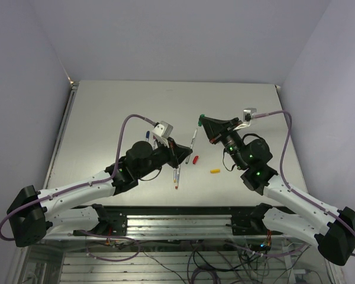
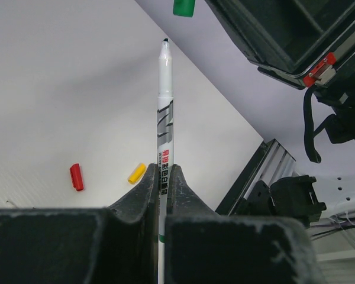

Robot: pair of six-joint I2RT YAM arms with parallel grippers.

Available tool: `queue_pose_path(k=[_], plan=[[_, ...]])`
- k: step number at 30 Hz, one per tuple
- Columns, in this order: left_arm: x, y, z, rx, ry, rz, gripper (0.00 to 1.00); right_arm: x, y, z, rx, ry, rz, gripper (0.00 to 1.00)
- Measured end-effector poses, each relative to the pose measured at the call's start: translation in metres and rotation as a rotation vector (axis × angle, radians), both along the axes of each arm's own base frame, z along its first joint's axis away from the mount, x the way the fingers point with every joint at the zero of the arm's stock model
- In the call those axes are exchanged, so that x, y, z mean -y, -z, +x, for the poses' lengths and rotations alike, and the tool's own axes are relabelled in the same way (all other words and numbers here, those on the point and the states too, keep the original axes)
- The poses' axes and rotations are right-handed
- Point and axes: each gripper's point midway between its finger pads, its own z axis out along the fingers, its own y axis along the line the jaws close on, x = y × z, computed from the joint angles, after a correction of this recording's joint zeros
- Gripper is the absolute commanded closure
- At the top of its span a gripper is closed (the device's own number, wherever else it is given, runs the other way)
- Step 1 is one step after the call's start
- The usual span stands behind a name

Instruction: Insert the pens into the pen caps

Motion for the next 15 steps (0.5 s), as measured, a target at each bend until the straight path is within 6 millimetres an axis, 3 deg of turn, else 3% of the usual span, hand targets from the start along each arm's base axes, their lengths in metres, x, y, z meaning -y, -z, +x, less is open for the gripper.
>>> queue_pose_path(k=[15], plan=[[-0.0012, -0.0095, -0.0032, 0.012, 0.011, -0.025, 0.93, -0.0056, 0.0004, -0.0002, 0.001, -0.026, 0.027, 1.0]])
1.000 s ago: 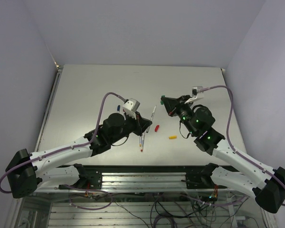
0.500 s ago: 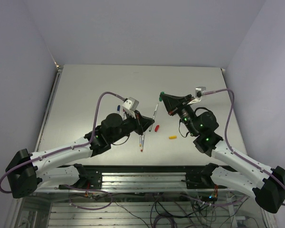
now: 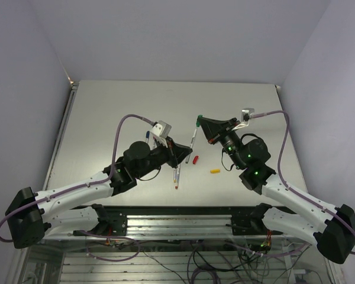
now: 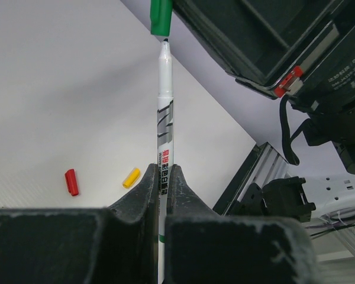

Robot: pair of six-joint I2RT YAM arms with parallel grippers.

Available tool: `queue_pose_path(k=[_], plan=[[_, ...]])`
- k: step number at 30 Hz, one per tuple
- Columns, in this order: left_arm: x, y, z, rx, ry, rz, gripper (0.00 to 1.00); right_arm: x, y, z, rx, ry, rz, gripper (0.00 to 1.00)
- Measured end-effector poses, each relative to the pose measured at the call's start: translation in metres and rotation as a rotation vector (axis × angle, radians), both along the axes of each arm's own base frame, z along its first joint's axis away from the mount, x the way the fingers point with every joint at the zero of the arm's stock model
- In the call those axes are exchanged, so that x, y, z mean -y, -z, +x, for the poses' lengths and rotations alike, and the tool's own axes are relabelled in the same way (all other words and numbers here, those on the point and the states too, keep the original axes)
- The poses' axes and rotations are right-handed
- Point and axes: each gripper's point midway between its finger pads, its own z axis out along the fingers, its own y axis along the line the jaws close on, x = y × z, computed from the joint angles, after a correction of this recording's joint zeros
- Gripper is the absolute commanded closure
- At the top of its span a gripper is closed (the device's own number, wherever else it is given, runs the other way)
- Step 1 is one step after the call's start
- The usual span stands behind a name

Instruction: Insert the pens into the pen caps

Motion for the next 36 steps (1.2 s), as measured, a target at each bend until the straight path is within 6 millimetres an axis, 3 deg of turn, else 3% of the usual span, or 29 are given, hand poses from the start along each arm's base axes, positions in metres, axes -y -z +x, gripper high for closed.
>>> queue_pose_path(k=[36], plan=[[-0.0035, 0.006, -0.0021, -0.007, -0.001, 0.011, 0.93, -0.004, 0.0097, -0.001, -0.039, -0.024, 0.028, 1.0]])
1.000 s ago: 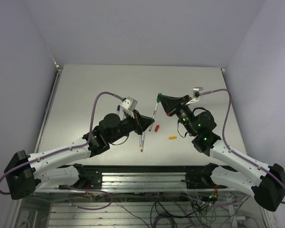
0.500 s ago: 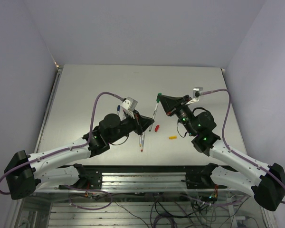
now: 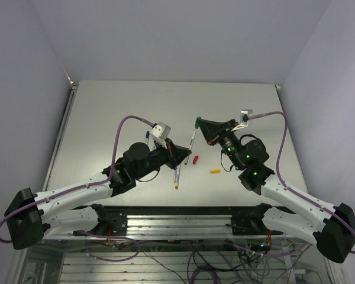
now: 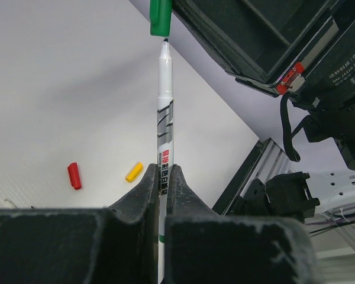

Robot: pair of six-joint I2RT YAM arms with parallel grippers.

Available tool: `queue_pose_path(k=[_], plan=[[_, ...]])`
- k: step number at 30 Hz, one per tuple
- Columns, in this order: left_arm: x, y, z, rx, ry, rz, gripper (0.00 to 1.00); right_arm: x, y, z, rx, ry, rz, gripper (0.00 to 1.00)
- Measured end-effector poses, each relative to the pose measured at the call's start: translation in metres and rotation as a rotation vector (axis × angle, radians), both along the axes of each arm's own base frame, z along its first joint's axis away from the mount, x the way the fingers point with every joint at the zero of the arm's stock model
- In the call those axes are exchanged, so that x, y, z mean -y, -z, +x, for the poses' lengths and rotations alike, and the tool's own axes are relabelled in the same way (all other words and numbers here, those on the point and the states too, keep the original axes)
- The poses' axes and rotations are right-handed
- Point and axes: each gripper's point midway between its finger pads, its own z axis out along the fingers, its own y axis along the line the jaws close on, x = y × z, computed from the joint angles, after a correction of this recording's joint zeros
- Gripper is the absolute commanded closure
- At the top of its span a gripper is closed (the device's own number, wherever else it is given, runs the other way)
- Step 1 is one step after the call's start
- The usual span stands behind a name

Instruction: Insert the pens into the pen caps

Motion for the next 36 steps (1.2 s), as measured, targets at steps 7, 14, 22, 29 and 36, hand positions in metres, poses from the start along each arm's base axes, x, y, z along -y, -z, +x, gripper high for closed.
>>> queue_pose_path(k=[7, 14, 22, 29, 36], plan=[[0.0, 0.0, 0.0, 0.0, 0.0, 0.0, 0.93, 0.0, 0.0, 0.0, -0.006, -0.003, 0.01, 1.0], [-0.001, 0.004, 0.0, -0.004, 0.0, 0.008, 0.93, 0.0, -0.005, -0.001, -0.004, -0.007, 0.033, 1.0], [-0.003, 0.003, -0.002, -0.002, -0.001, 0.003, 0.93, -0.001, -0.006, -0.002, -0.008, -0.013, 0.051, 1.0], [-0.005, 0.001, -0.002, 0.001, -0.005, -0.001, 0.93, -0.003, 0.001, -0.003, -0.024, -0.025, 0.054, 1.0], [-0.004, 0.002, -0.002, 0.0, -0.005, 0.001, 0.93, -0.005, 0.004, -0.004, -0.031, -0.033, 0.058, 1.0]])
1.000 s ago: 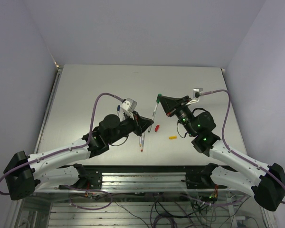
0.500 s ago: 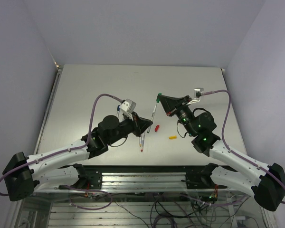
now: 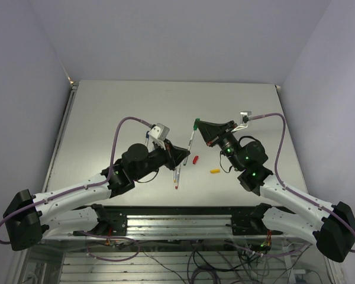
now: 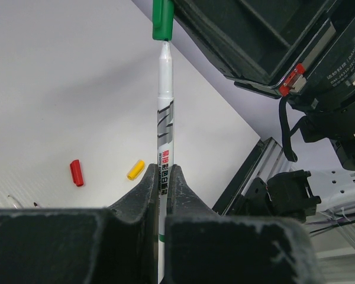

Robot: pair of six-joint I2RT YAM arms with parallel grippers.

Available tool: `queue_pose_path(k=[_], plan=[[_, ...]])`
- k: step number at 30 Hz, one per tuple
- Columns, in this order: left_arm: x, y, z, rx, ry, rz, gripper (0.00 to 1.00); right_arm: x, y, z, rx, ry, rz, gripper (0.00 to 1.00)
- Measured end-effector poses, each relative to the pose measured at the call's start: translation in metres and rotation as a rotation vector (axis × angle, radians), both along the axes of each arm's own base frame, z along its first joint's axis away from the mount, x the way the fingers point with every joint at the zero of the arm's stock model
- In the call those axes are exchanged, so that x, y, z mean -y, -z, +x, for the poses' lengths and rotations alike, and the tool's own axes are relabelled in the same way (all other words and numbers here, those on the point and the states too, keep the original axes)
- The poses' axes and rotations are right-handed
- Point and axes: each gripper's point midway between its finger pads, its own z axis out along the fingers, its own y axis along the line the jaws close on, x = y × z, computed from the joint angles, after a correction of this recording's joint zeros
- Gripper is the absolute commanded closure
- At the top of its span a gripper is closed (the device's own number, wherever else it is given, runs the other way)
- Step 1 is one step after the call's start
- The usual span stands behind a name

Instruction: Insert the pens into the pen caps

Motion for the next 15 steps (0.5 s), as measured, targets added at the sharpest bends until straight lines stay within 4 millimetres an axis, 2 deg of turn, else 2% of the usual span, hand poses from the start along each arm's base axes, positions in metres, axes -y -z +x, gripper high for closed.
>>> queue_pose_path(k=[15], plan=[[-0.0007, 0.0029, -0.0004, -0.004, 0.0, 0.005, 0.93, -0.0022, 0.0002, 0.0002, 0.001, -0.001, 0.004, 1.0]])
